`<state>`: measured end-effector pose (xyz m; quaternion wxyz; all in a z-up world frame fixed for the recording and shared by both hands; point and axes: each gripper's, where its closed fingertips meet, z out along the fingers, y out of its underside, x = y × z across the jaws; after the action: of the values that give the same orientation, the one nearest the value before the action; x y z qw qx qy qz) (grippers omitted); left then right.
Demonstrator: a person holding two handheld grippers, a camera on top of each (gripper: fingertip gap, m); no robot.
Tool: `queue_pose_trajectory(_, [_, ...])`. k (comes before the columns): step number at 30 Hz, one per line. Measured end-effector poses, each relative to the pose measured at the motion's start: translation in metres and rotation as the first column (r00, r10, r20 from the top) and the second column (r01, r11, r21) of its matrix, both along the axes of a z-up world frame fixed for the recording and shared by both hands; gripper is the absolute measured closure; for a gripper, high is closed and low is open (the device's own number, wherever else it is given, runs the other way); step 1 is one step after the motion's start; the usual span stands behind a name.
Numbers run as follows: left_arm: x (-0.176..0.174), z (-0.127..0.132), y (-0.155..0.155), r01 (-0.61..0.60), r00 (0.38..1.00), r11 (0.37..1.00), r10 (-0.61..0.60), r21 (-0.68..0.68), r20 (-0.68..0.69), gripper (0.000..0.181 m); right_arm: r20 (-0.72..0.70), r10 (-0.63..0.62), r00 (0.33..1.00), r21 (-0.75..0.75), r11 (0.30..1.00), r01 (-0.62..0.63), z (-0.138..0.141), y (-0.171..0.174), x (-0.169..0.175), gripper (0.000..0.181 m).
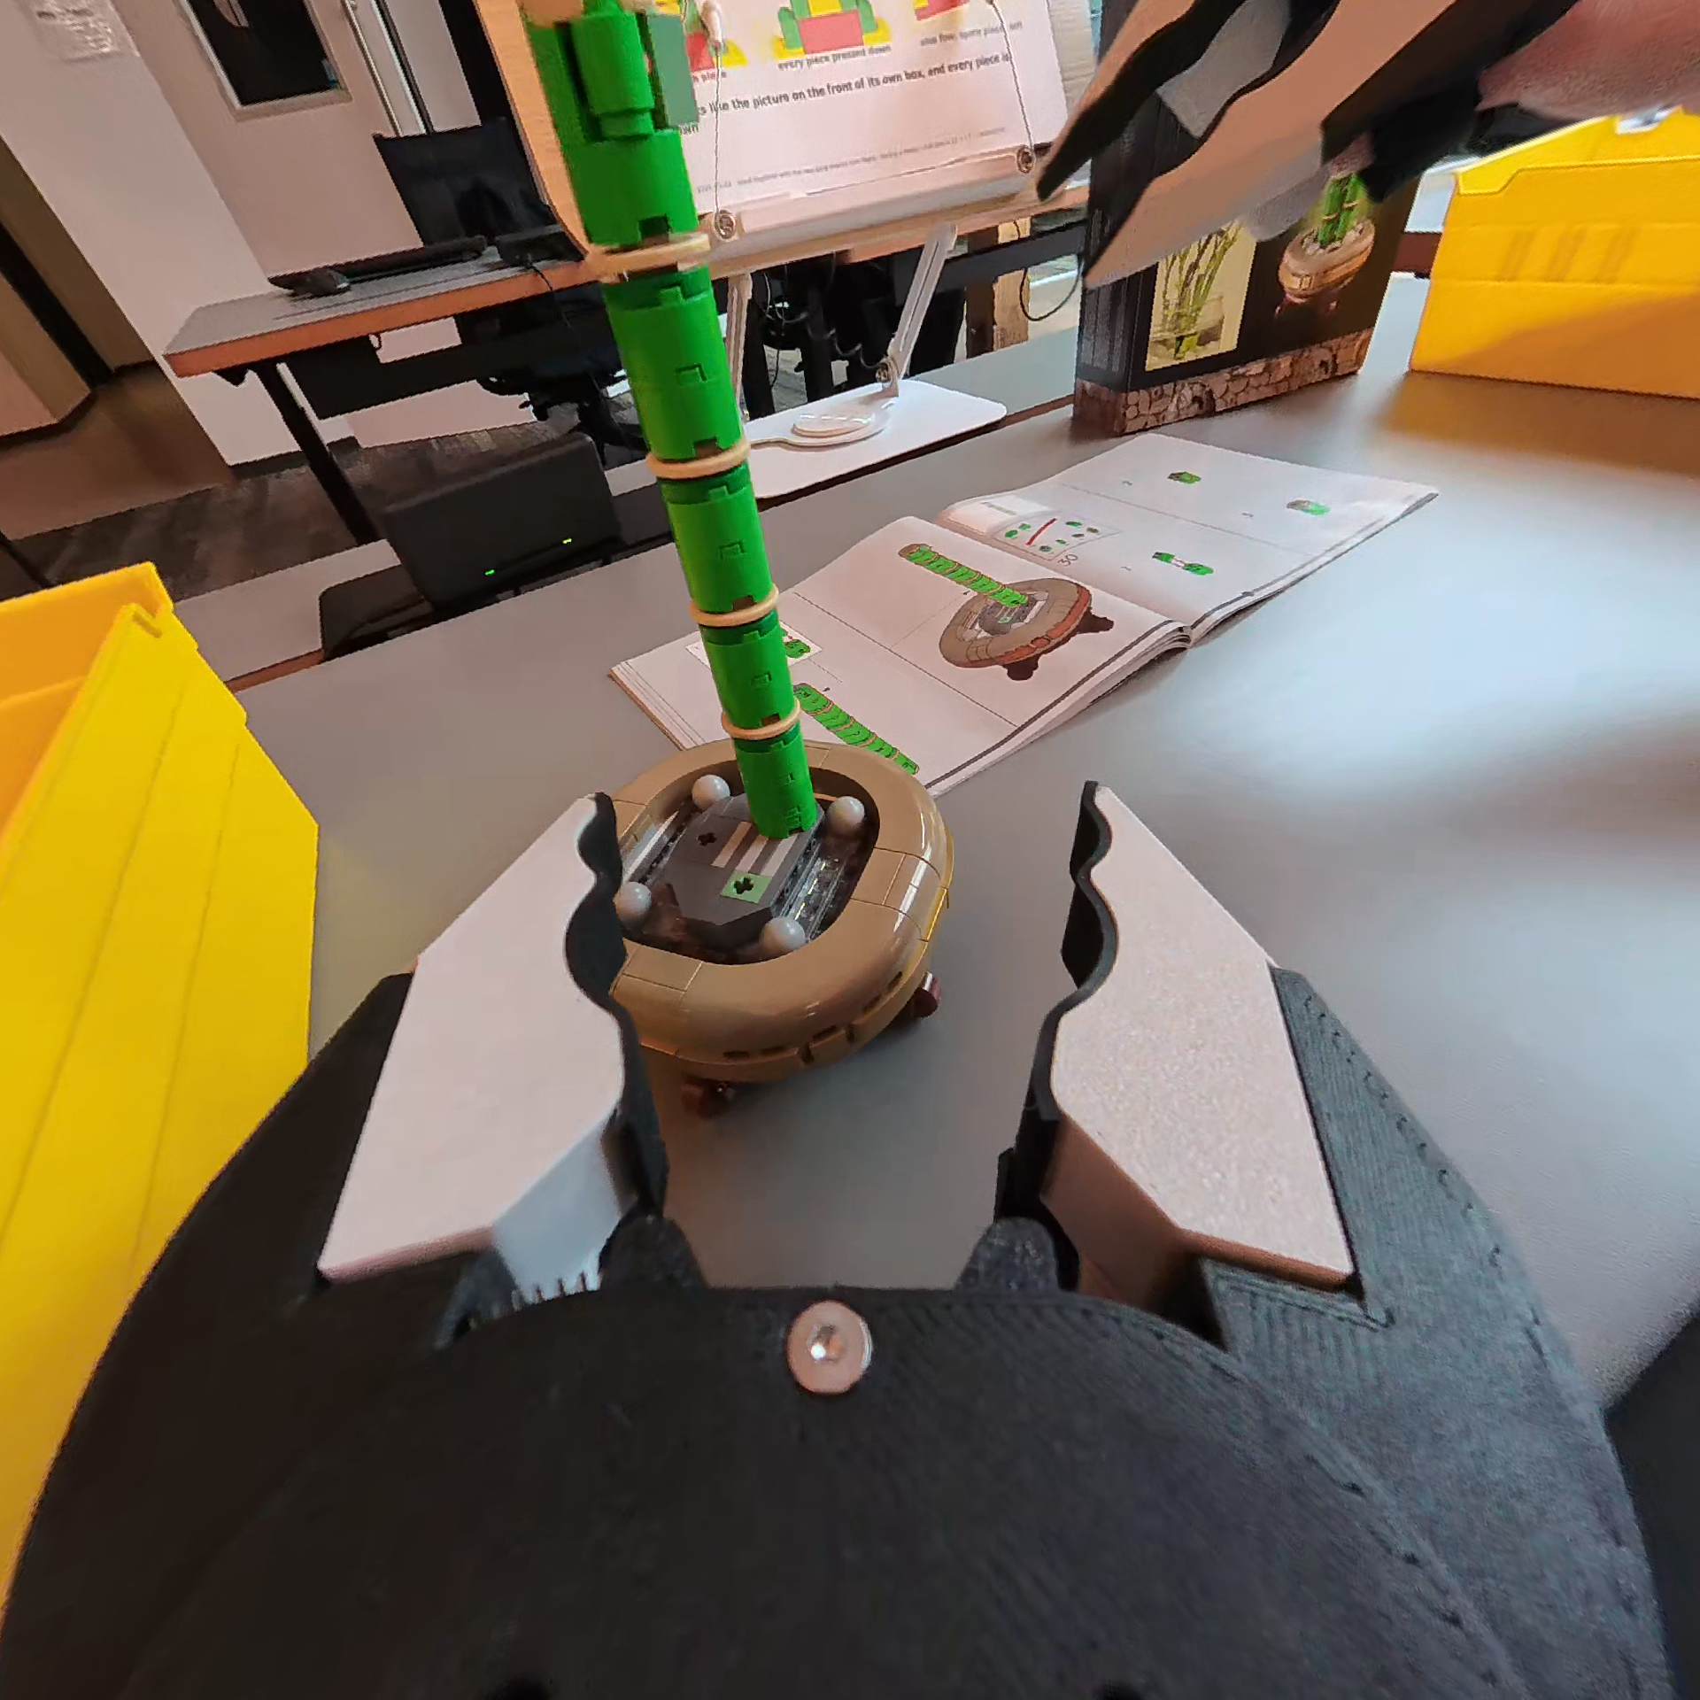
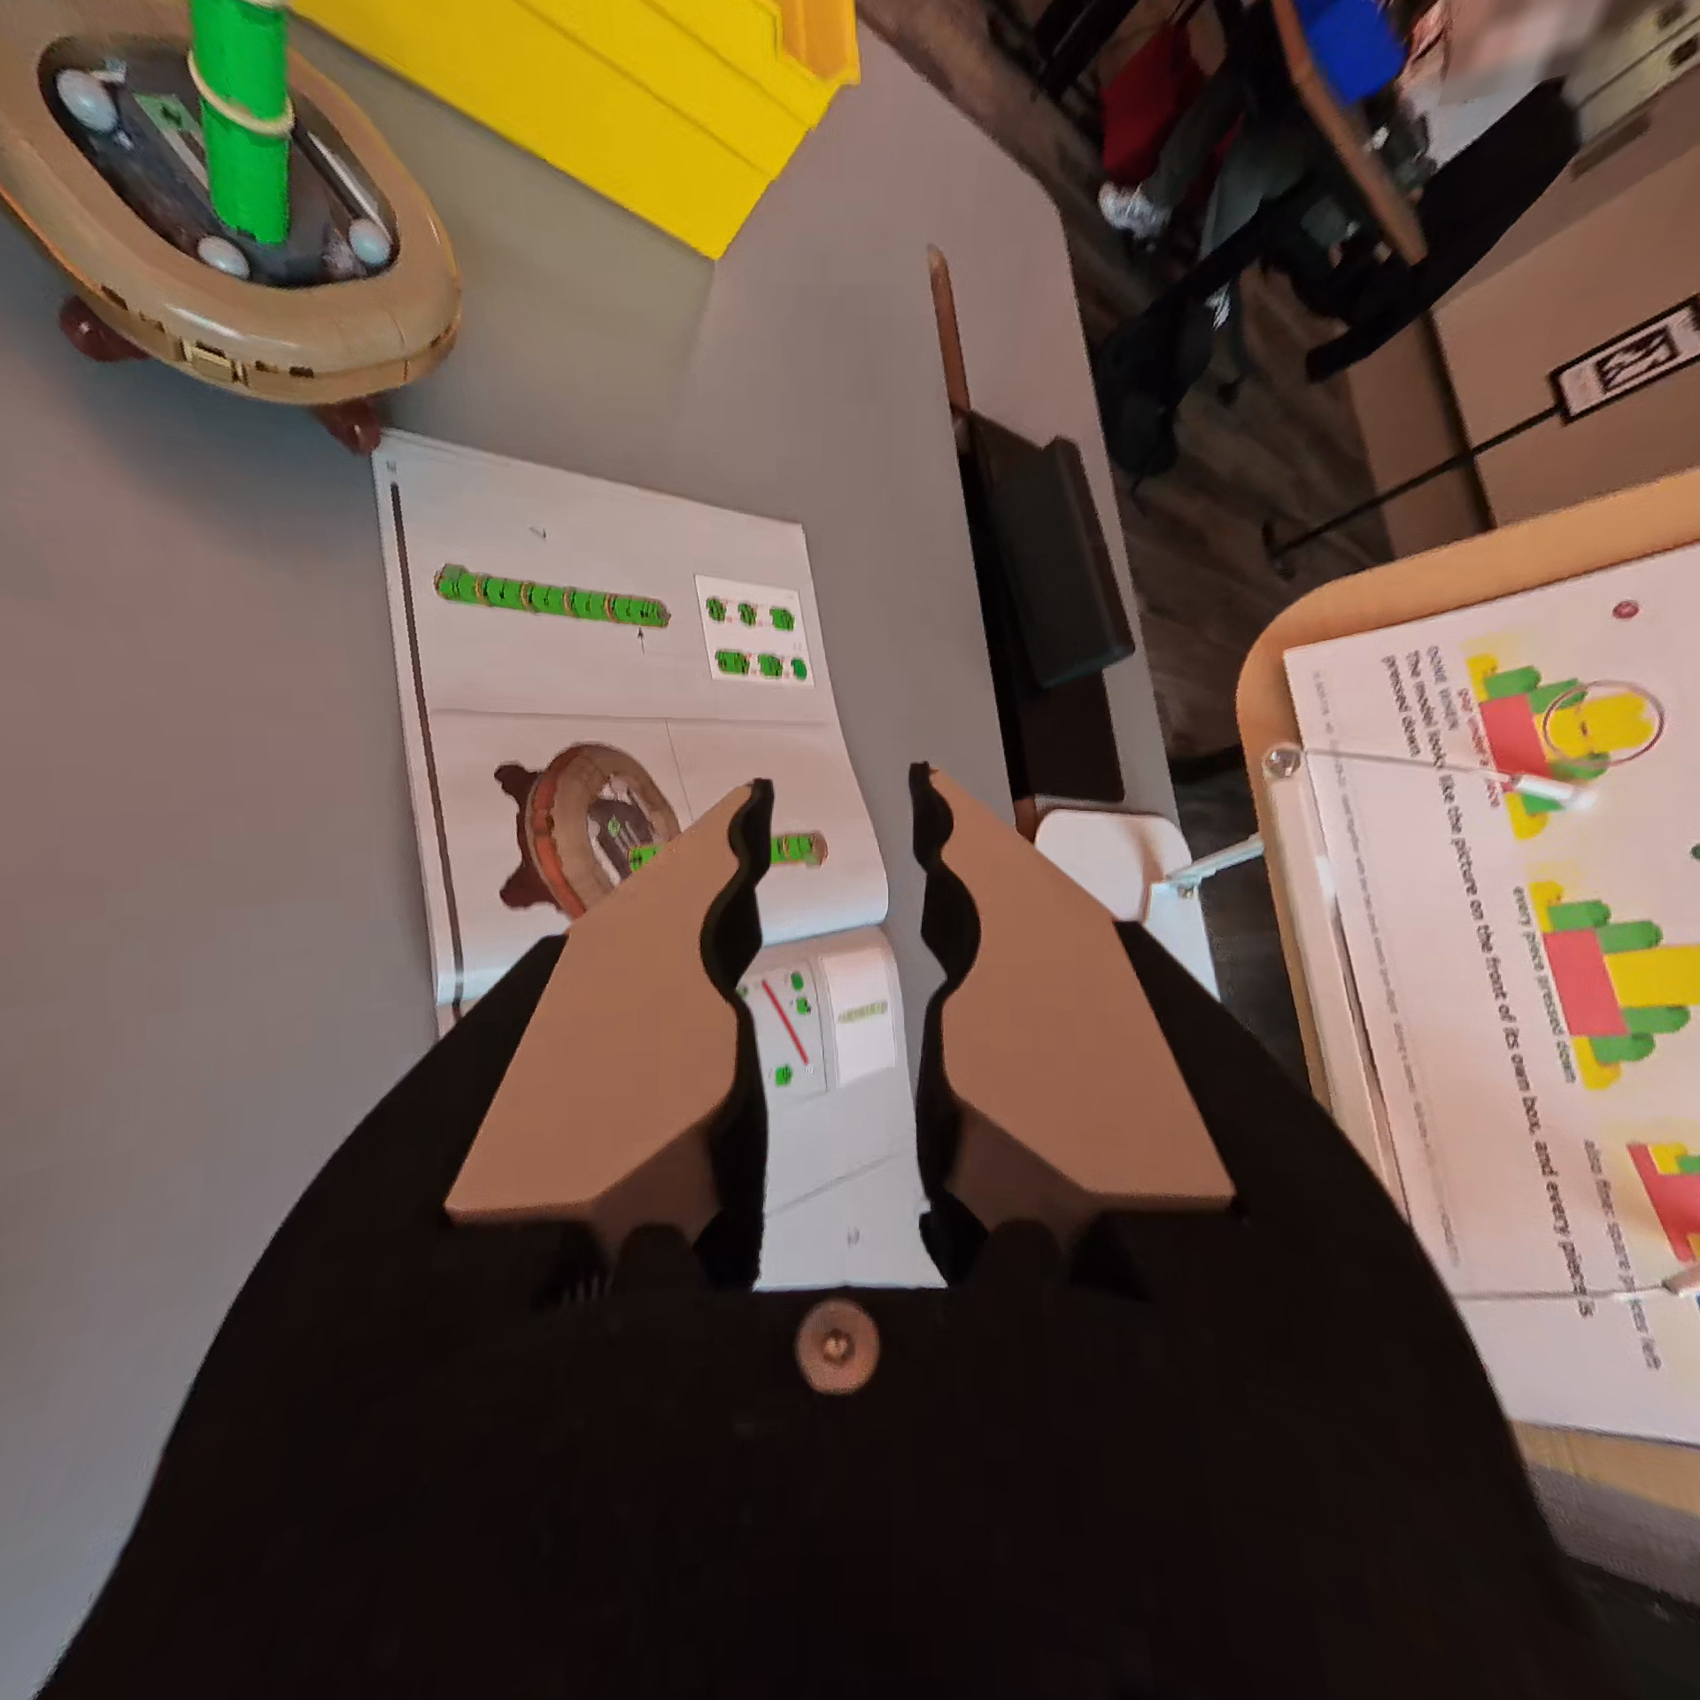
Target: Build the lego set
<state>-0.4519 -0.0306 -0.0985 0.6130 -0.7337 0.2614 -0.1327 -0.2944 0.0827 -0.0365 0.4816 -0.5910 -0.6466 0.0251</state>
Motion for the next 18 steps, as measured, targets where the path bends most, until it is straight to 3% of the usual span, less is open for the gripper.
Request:
queue_pose_trajectory(5, [-0.003,0.004,0.001,-0.012,1.0,1.0,0.012,0.008,0.025,0.084,-0.08,0.089,0.993,0.126,0.989,-0.079,0.008,-0.011,-0.029,0.15])
queue_pose_trajectory(10, [-0.006,0.008,0.001,-0.029,0.999,0.999,0.027,0.026,0.046,0.085,-0.046,0.131,0.99,0.263,0.958,-0.114,0.003,-0.022,-0.051,0.15])
queue_pose_trajectory(14, [-0.008,0.012,0.0,-0.039,0.998,0.998,0.037,0.047,0.054,0.088,-0.03,0.141,0.99,0.229,0.965,-0.131,-0.005,-0.031,-0.061,0.148])
queue_pose_trajectory(18, [-0.009,0.015,0.0,-0.046,0.998,0.996,0.043,0.071,0.04,0.092,-0.11,0.155,0.982,0.183,0.974,-0.133,0.002,-0.033,-0.062,0.147])
